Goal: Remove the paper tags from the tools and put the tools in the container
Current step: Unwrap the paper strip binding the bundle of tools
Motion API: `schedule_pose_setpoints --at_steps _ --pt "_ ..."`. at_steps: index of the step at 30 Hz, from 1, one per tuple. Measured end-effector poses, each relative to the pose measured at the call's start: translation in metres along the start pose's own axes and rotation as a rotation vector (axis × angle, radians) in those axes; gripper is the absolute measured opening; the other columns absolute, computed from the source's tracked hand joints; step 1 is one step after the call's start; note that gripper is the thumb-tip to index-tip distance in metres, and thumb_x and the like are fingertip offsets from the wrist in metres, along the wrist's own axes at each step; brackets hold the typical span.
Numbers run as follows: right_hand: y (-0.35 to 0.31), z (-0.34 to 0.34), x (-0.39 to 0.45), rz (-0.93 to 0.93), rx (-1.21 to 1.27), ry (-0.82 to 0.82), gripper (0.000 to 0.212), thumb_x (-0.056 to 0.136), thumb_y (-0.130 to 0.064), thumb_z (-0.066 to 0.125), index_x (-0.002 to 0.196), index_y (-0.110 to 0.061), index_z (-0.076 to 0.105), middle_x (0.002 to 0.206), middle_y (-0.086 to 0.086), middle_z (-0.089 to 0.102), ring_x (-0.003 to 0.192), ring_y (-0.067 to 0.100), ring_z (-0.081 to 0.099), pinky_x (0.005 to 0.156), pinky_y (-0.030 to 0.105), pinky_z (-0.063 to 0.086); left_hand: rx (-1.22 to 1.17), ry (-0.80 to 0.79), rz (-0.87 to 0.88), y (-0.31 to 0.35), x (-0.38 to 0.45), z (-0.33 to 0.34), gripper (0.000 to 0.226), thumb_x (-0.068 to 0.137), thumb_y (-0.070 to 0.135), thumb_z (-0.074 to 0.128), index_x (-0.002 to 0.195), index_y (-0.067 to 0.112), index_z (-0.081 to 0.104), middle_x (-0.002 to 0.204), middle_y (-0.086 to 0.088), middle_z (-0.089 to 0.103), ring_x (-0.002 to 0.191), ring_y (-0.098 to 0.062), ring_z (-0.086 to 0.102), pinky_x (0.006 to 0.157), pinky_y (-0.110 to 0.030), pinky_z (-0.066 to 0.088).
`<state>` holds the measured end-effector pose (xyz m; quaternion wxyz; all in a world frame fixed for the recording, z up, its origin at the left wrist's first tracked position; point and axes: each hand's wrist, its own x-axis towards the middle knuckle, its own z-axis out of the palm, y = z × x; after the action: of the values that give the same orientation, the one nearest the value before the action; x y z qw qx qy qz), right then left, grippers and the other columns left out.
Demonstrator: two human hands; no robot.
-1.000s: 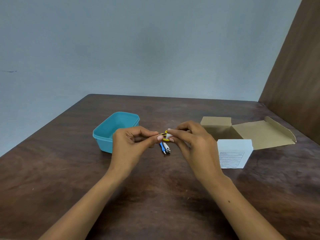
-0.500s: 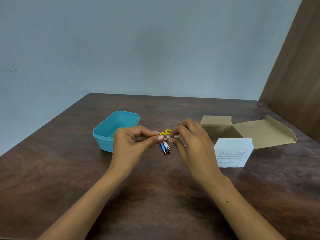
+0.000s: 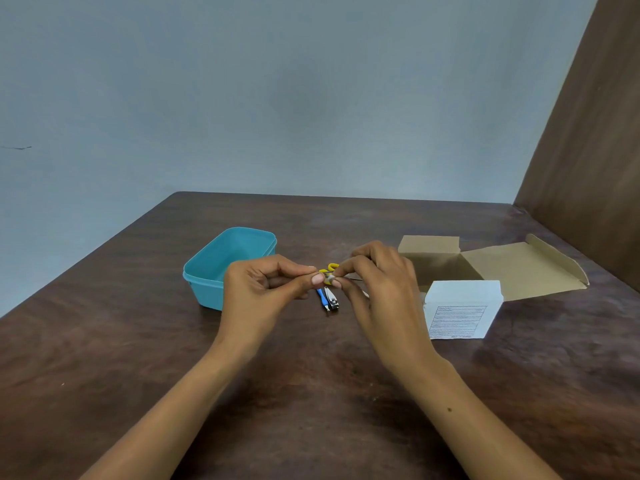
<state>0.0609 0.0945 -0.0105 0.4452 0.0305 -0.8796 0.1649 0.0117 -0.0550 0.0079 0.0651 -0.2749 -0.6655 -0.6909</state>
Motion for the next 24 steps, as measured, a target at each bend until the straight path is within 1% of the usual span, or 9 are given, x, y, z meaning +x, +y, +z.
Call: schedule_pose_setpoints --at_steps 3,6,7,10,11,13,16,21,24 --pt "0.002 0.000 0.001 0.037 -0.057 -0.001 0.008 0.081 -0.022 0.061 0.081 -0.015 0.066 0.085 0.002 0.059 0.079 0.021 0.054 0.072 0.029 0.031 -0.022 0.026 -0.007 0.000 0.001 -0.001 0.011 0.068 -0.001 0.076 0.074 0.008 0.073 0.071 0.003 0.075 0.069 -0.011 0.072 0.058 -0.018 0.055" --pt "0.007 -0.001 0.002 0.064 -0.075 -0.005 0.021 0.084 -0.030 0.049 0.081 -0.016 0.065 0.086 0.001 0.057 0.079 0.023 0.054 0.071 0.028 0.028 -0.037 0.043 -0.011 0.001 0.002 -0.003 0.011 0.066 0.003 0.076 0.073 0.011 0.073 0.072 0.000 0.075 0.071 -0.015 0.073 0.058 -0.018 0.055" --pt "0.008 -0.001 0.001 0.066 -0.077 -0.005 0.021 0.084 -0.030 0.049 0.082 -0.017 0.065 0.086 0.001 0.057 0.080 0.022 0.054 0.071 0.028 0.028 -0.047 0.044 -0.016 0.001 0.001 -0.003 0.011 0.066 0.004 0.076 0.073 0.011 0.073 0.072 0.000 0.075 0.070 -0.015 0.072 0.057 -0.018 0.055" --pt "0.006 -0.001 0.001 0.065 -0.062 0.004 0.008 0.082 -0.022 0.060 0.082 -0.016 0.065 0.088 0.001 0.057 0.082 0.020 0.050 0.072 0.028 0.028 -0.070 0.039 -0.036 0.001 0.001 -0.002 0.010 0.065 0.004 0.076 0.073 0.010 0.073 0.071 0.000 0.075 0.069 -0.013 0.072 0.057 -0.018 0.055" --pt "0.005 0.000 0.001 0.055 -0.054 0.007 0.007 0.082 -0.021 0.060 0.083 -0.016 0.065 0.088 0.002 0.057 0.084 0.019 0.048 0.072 0.027 0.029 -0.068 0.034 -0.043 0.001 0.001 -0.002 0.011 0.065 0.003 0.076 0.073 0.009 0.073 0.071 0.000 0.075 0.069 -0.013 0.072 0.057 -0.018 0.055" --pt "0.000 0.001 0.000 0.029 -0.033 0.008 0.012 0.084 -0.024 0.055 0.084 -0.016 0.065 0.090 0.002 0.057 0.087 0.016 0.044 0.074 0.027 0.030 -0.065 0.028 -0.051 0.000 0.000 -0.001 0.011 0.067 0.000 0.076 0.075 0.008 0.073 0.072 -0.001 0.075 0.069 -0.013 0.072 0.057 -0.018 0.055" --pt "-0.005 0.001 -0.001 0.028 -0.011 0.018 0.020 0.085 -0.028 0.049 0.086 -0.016 0.065 0.091 0.001 0.058 0.089 0.016 0.046 0.075 0.029 0.032 -0.078 0.022 -0.057 0.001 -0.001 0.001 0.011 0.067 0.000 0.075 0.075 0.007 0.073 0.072 0.000 0.075 0.070 -0.013 0.072 0.057 -0.018 0.056" --pt "-0.007 0.001 -0.002 0.023 -0.055 0.036 0.022 0.084 -0.030 0.049 0.086 -0.016 0.066 0.090 0.001 0.059 0.088 0.017 0.048 0.077 0.029 0.032 -0.078 0.015 -0.060 0.002 -0.003 0.002 0.012 0.066 0.003 0.075 0.075 0.009 0.073 0.071 0.003 0.075 0.070 -0.011 0.072 0.056 -0.017 0.055" --pt "-0.007 0.002 -0.002 0.018 -0.109 0.055 0.015 0.084 -0.026 0.055 0.085 -0.015 0.066 0.089 0.002 0.060 0.087 0.018 0.047 0.077 0.030 0.032 -0.090 0.021 -0.059 0.003 -0.002 0.002 0.011 0.065 0.004 0.075 0.076 0.006 0.072 0.071 0.000 0.075 0.069 -0.013 0.072 0.056 -0.018 0.055"
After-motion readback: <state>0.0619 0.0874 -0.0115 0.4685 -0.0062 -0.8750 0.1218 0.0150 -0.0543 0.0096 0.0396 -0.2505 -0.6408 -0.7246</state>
